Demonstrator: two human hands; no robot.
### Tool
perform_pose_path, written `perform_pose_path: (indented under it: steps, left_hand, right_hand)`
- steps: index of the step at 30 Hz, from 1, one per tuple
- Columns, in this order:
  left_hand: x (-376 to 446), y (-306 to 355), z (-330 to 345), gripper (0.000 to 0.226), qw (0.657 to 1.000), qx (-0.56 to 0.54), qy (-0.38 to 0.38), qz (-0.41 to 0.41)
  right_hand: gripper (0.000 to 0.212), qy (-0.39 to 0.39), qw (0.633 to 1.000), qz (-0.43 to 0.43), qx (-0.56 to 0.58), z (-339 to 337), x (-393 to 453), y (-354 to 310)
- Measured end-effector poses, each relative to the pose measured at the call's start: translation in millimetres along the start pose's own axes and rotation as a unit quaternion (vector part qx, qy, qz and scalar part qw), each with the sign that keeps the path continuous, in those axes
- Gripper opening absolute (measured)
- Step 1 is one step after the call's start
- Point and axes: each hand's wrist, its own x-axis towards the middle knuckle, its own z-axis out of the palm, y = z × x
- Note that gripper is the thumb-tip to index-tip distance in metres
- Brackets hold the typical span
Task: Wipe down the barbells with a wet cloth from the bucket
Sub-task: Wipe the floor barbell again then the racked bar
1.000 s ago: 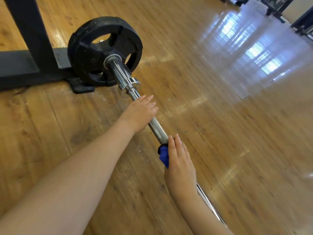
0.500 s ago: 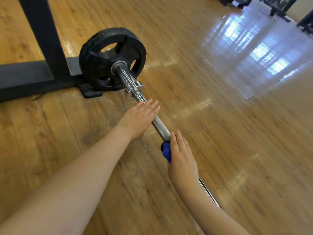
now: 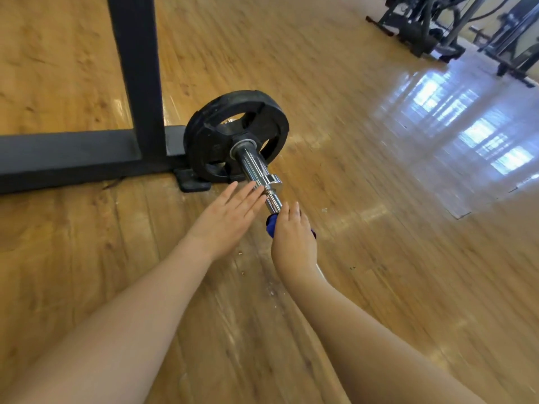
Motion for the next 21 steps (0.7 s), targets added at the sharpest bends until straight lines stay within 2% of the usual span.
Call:
perform_pose_path:
  steps: [4, 7, 9, 12, 14, 17, 19, 21]
  left_hand:
    - [-0.6, 4.0, 2.1, 0.062, 0.999, -0.026, -0.008, 0.027]
    - [1.3, 5.1, 7.1, 0.066, 0.997, -0.060, -0.009, 0.050]
    - [3.5, 5.5, 10.3, 0.066, 0.995, -0.073, -0.009, 0.061]
    - [8.0, 4.5, 11.0, 0.067, 0.995, -0.084, -0.002, 0.047]
    - [10.8, 3.8, 11.3, 0.067, 0.996, -0.086, -0.005, 0.030]
    - [12.9, 5.1, 18.6, 0.066, 0.997, -0.067, -0.005, 0.026]
    - [12.8, 5.6, 23.2, 0.065, 0.998, -0.058, 0.001, 0.021]
    - [12.7, 6.3, 25.5, 0.065, 0.998, -0.067, 0.002, 0.020]
  right_hand:
    - [0.075, -0.017, 1.000, 0.020, 0.004, 6.3, -25.2, 14.5]
    - [0.087, 0.008, 0.999, 0.036, 0.004, 13.6, -64.5, 31.0]
    - [0.087, -0.012, 0.999, 0.045, 0.004, 14.7, -76.7, 38.1]
    - [0.083, -0.005, 0.998, 0.055, 0.000, 16.1, -63.8, 34.3]
    - [0.073, 0.005, 0.999, 0.052, -0.012, 6.6, -35.0, 19.7]
    - [0.057, -0.010, 1.000, -0.012, -0.006, -0.9, 16.9, -7.1]
    - [0.055, 0.003, 1.000, -0.024, -0.001, -1.0, 31.0, -14.8]
    - [0.063, -0.005, 1.000, 0.012, 0.008, 5.6, 17.7, -6.2]
